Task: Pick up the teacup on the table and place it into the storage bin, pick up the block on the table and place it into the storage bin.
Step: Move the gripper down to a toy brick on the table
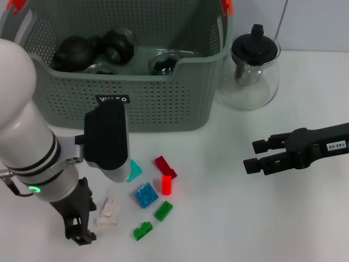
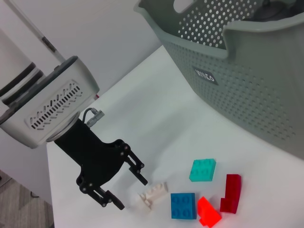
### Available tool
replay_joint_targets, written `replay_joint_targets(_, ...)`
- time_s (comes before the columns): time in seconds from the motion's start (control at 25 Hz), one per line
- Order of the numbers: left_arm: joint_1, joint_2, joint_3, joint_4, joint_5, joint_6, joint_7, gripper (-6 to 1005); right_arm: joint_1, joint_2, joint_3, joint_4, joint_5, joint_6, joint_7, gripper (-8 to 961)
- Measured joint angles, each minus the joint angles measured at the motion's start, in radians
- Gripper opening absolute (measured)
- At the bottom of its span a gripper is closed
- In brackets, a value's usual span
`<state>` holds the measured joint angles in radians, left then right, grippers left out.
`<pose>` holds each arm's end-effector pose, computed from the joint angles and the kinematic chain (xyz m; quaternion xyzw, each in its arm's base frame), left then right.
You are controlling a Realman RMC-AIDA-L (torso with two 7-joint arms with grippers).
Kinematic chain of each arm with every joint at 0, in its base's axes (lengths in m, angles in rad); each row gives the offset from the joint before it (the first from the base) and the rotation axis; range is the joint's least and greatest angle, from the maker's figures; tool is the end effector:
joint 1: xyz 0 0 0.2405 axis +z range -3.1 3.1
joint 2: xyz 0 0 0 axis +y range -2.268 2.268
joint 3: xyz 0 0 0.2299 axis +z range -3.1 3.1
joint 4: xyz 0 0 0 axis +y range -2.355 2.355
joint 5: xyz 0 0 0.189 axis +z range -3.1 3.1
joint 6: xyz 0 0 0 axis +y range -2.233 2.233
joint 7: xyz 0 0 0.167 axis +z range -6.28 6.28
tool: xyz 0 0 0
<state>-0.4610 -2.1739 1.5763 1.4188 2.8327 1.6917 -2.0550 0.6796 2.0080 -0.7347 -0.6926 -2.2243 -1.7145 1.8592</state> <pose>-0.2141 0.2657 -0.0351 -0.9371 -0.0733 0.3389 0.0391 0.2016 0.3123 0.0014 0.9309 -0.3411 -0.1301 0.0097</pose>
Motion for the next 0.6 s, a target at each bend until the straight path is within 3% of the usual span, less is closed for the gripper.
replay_joint_targets(0.6,-0.039,0.000,0.020,-0.049,-0.006,-0.015,-0.060,587,-0.007,0.000,0.000,-0.004,0.000,-0.005,-0.001,945)
